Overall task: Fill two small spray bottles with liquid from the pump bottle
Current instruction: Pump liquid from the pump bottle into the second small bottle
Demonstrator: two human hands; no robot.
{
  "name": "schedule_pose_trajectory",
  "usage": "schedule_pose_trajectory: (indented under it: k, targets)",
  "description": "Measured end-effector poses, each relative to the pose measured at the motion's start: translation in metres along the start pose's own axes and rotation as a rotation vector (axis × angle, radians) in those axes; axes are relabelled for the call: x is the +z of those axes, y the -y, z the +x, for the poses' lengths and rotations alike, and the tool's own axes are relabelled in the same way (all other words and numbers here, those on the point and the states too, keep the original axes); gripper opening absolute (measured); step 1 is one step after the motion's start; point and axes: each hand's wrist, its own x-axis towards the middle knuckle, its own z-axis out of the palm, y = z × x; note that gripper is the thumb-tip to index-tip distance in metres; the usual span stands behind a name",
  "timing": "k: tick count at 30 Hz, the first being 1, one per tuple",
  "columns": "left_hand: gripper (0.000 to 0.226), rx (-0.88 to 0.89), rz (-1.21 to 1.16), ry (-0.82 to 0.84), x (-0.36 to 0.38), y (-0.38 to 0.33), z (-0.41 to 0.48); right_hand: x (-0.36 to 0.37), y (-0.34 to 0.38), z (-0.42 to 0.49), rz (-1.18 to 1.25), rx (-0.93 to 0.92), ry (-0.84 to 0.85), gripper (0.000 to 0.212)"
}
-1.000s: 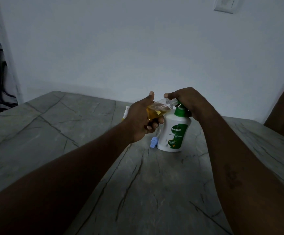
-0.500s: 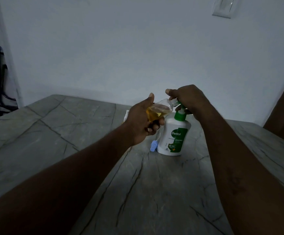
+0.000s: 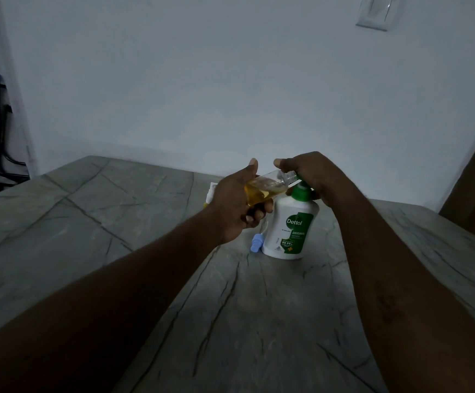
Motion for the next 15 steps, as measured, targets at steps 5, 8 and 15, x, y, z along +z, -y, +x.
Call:
schedule_pose_trajectory:
  k: [5, 8, 15]
  targets:
    - [0.061, 0.008, -0.031, 0.021, 0.0016, -0.0013, 0.0004, -0.0068, 0.0049, 0.0022, -0.062, -0.109, -0.076, 0.041]
    - [0.061, 0.014, -0.025, 0.021, 0.0013, -0.0014, 0.0009, -0.0066, 0.0041, 0.0023, -0.038, -0.099, -0.059, 0.037]
    - [0.062, 0.005, -0.003, 0.013, 0.0003, -0.0014, -0.0012, -0.0025, 0.0021, 0.0023, -0.003, 0.006, 0.037, 0.034]
